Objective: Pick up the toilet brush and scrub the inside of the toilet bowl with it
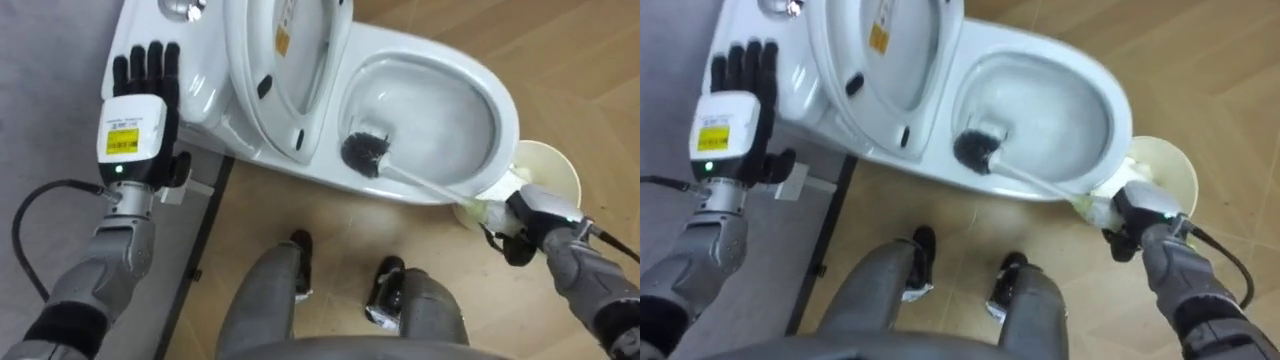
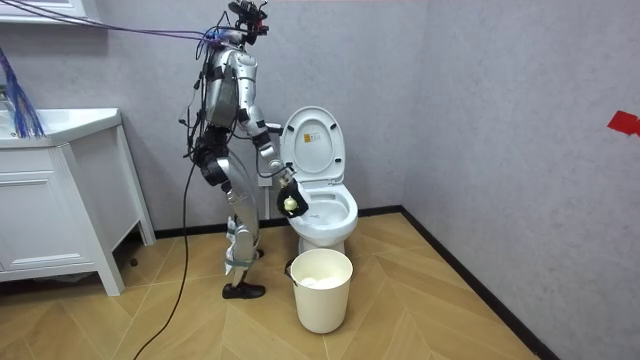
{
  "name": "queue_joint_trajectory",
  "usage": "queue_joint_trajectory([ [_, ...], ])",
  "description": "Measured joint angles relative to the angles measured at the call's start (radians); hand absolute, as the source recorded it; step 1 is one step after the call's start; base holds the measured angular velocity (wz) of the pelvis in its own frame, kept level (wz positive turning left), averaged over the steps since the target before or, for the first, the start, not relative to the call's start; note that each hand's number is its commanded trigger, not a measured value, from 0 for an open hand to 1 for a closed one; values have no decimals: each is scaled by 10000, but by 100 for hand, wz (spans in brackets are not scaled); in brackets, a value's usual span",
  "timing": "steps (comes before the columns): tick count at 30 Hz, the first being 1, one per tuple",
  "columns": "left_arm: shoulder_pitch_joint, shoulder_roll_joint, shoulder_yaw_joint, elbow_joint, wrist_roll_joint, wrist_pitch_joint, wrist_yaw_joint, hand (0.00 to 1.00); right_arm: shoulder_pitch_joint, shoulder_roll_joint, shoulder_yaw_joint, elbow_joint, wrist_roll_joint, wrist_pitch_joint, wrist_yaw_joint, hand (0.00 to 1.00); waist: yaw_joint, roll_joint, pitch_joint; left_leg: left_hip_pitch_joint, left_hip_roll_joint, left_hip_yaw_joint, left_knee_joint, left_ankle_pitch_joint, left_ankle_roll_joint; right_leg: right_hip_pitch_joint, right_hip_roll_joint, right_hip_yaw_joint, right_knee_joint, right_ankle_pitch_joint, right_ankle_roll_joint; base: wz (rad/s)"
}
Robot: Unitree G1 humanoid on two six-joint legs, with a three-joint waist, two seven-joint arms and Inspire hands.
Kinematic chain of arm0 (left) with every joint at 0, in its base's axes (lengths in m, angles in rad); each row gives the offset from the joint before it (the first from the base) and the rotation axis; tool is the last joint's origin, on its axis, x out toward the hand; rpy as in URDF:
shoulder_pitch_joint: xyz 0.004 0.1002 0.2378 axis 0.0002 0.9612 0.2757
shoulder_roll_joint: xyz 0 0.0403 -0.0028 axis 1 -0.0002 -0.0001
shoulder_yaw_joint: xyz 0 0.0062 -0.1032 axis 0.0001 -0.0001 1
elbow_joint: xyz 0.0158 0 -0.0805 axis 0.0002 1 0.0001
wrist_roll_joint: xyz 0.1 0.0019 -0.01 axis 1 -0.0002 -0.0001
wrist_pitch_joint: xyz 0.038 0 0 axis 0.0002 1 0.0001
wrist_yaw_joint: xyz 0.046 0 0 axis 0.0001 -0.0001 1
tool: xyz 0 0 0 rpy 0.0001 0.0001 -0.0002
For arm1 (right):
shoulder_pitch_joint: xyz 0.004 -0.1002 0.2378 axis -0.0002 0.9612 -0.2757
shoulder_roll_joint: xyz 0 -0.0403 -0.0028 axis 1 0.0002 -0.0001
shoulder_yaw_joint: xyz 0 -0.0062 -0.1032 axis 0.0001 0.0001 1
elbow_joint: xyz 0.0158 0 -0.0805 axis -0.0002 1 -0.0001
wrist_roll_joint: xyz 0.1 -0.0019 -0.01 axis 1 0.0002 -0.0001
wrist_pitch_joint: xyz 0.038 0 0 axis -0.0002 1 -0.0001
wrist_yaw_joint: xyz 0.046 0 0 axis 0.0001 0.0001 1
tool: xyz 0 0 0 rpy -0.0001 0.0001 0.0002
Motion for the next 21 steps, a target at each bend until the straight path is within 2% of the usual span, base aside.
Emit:
queue_joint_trajectory([
  [1, -104, 36, -74, -2, -41, 20, 62, 0, -183, -69, 75, 9, 11, 12, -23, 100, 51, 5, -2, -119, 0, -1, -15, 39, 11, -115, -19, -23, 15, 35, -15, 0],
  [3, -588, 169, -265, 4, -63, 37, 305, 0, -842, -439, 355, 204, 18, 24, -77, 100, 87, -8, 147, -555, -160, -46, -28, 209, 61, -645, -202, -31, 348, 55, -19, 17],
  [4, -714, 199, -338, 5, -63, 38, 349, 0, -1022, -510, 378, 336, 15, 26, -113, 100, 114, 1, 163, -674, -179, -55, -18, 250, 70, -772, -220, -30, 395, 57, -22, 16],
  [5, -940, 229, -434, 4, -68, 37, 398, 0, -1343, -648, 569, 579, 12, 88, -183, 100, 210, 30, 212, -886, -190, -65, 44, 295, 74, -993, -261, -54, 502, 72, -47, 8],
  [7, -1283, 247, -621, -28, -228, 45, 528, 0, -1906, -841, 850, 722, -94, 359, -267, 100, 306, 199, 208, -1305, -169, -190, 285, 297, 73, -1276, -272, -185, 630, 86, -79, 9],
  [9, -1738, 251, -847, -156, -308, 45, 714, 0, -2317, -1092, 1222, 820, -485, 904, -147, 100, 580, 240, 209, -1913, -191, -247, 541, 340, 78, -1870, -367, -250, 975, 44, -149, 12],
  [11, -1960, 259, -957, -174, -318, 46, 952, 0, -2565, -1211, 1428, 821, -441, 1032, -150, 100, 699, 254, 229, -2262, -202, -268, 739, 341, 77, -2207, -418, -260, 1222, -3, -194, 8],
  [17, -2437, 276, -1227, -52, -406, 57, 1329, 0, -3433, -1295, 1922, 829, -416, 1314, -232, 100, 744, 322, 310, -2746, -358, -345, 1102, 336, 79, -2672, -682, -307, 1808, -213, -220, 10],
  [19, -2489, 320, -1227, -162, -432, 57, 1448, 0, -3661, -1295, 1921, 827, -405, 1373, -255, 100, 778, 366, 323, -2968, -355, -369, 1262, 330, 87, -2871, -683, -297, 1925, -224, -225, 0],
  [21, -2546, 496, -1339, -380, -667, 57, 1570, 0, -3881, -1294, 1934, 898, 50, 1391, -312, 100, 782, 375, 346, -3202, -370, -393, 1363, 334, 93, -3114, -717, -281, 2079, -248, -227, 4],
])
